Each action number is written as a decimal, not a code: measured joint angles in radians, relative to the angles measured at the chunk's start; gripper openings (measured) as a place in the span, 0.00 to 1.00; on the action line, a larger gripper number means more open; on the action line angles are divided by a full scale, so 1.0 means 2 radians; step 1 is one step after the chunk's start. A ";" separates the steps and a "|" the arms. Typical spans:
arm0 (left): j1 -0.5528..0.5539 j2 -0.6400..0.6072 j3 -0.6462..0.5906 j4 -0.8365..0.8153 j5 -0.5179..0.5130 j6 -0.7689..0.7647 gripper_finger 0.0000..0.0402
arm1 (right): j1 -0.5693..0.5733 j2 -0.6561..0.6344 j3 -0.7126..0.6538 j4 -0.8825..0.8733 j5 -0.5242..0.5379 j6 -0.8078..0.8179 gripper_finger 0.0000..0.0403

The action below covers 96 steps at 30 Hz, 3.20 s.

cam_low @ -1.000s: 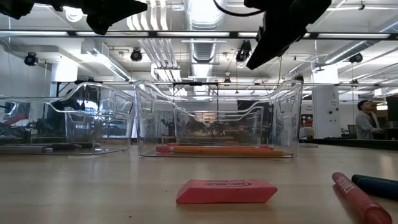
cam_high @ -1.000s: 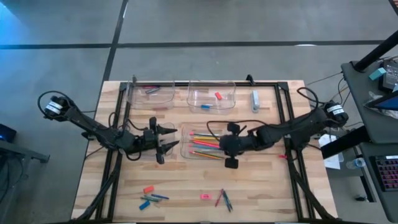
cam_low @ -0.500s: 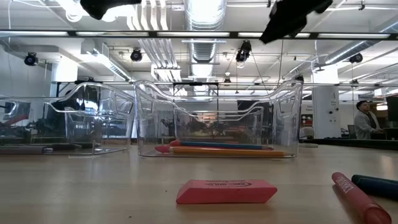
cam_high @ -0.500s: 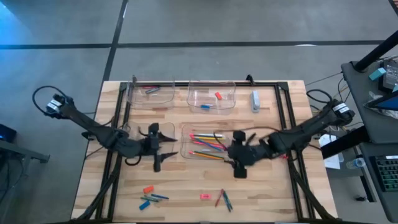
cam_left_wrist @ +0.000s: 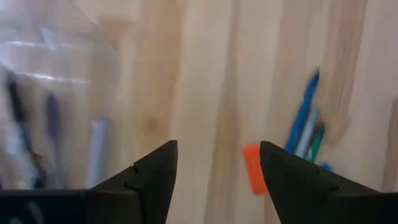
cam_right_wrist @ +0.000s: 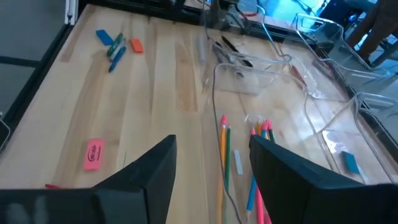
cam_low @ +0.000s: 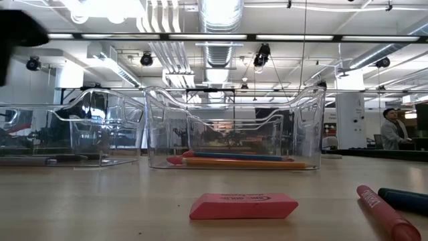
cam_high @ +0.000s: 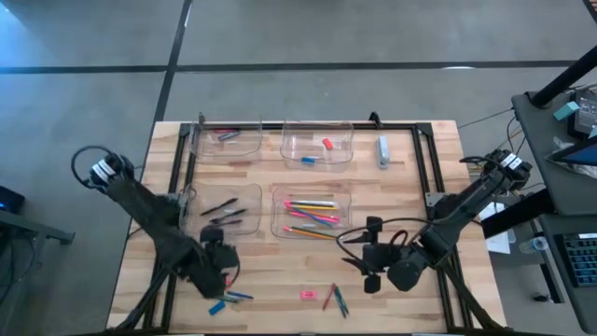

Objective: Sort crayons/erasers/pens/pencils in bins
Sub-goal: Put the orange eraser into the top right transparent bin

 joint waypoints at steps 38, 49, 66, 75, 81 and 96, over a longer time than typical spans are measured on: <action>-0.079 0.056 -0.173 0.271 0.012 -0.106 0.51 | 0.003 0.002 -0.005 0.005 0.004 0.014 0.47; -0.079 0.100 -0.156 0.275 0.056 -0.118 0.44 | 0.003 0.002 -0.006 0.005 0.004 0.018 0.47; -0.077 0.125 -0.123 0.164 0.067 -0.115 0.33 | 0.003 0.002 -0.006 0.004 0.012 0.017 0.47; -0.070 0.110 -0.124 0.154 0.060 -0.107 0.04 | 0.003 0.002 -0.006 0.004 0.012 0.017 0.47; -0.067 0.084 -0.126 0.153 0.053 -0.105 0.03 | 0.003 0.003 -0.006 0.004 0.012 0.017 0.47; -0.066 0.043 -0.129 0.135 -0.003 -0.100 0.01 | 0.003 0.003 -0.008 0.004 0.012 0.017 0.47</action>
